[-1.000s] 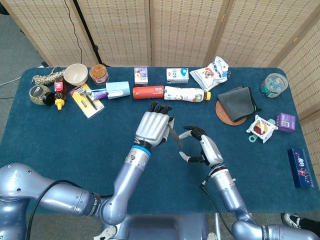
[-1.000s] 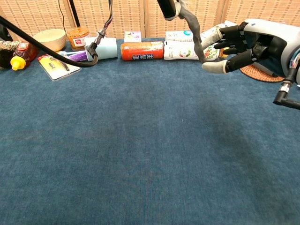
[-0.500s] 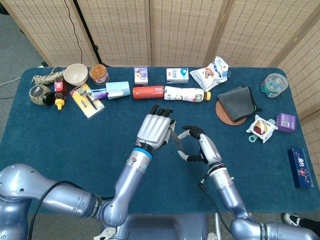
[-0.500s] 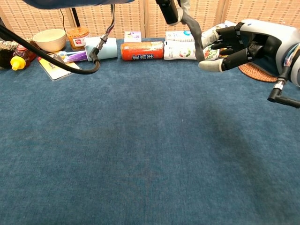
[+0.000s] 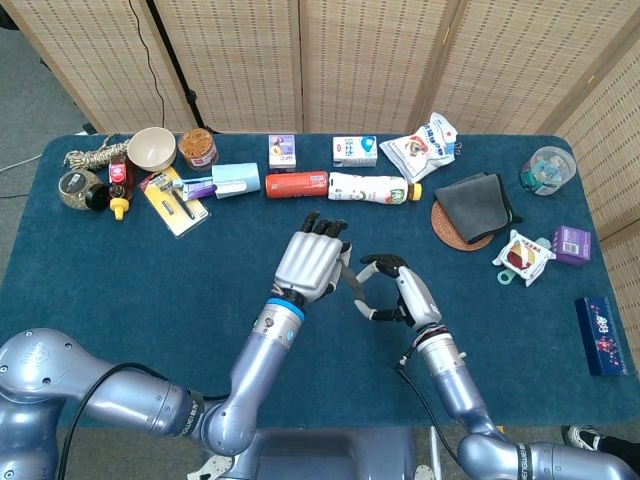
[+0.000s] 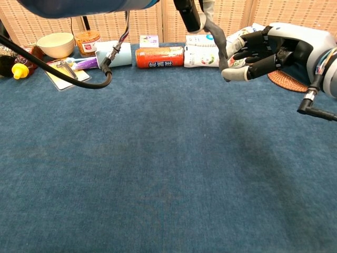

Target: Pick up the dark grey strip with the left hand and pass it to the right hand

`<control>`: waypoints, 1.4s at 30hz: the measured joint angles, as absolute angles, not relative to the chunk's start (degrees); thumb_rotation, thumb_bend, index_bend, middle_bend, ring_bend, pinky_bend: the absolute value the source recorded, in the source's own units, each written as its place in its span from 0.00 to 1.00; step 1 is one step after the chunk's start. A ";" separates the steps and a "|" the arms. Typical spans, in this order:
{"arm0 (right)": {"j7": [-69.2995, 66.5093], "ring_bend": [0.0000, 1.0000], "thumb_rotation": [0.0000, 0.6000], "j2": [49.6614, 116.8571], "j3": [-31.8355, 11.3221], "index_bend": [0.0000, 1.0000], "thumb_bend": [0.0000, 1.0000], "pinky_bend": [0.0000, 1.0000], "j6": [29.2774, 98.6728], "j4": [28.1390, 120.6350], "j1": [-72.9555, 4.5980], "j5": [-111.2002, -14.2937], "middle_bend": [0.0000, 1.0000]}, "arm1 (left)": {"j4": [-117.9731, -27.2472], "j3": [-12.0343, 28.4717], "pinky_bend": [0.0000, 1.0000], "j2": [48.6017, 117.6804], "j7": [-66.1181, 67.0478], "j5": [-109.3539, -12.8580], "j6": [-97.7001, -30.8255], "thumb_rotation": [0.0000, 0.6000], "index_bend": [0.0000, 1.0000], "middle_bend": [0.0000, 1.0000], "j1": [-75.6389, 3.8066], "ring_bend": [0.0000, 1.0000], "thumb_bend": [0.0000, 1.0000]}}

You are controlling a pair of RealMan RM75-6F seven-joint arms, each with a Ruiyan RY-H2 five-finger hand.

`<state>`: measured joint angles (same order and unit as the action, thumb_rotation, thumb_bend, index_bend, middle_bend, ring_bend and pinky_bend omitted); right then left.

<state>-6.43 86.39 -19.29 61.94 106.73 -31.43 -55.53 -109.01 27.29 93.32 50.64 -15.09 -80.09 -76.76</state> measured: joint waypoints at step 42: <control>-4.86 0.40 1.00 86.46 -19.26 0.69 0.53 0.14 61.59 106.31 -32.56 -53.12 0.51 | -110.48 26.74 0.05 91.83 50.87 -16.04 -79.35 1.00 0.72 0.20 -75.68 0.15 0.60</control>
<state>-4.86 86.46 -19.26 61.59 106.31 -32.56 -53.12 -110.48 26.74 91.83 50.87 -16.04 -79.35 -75.68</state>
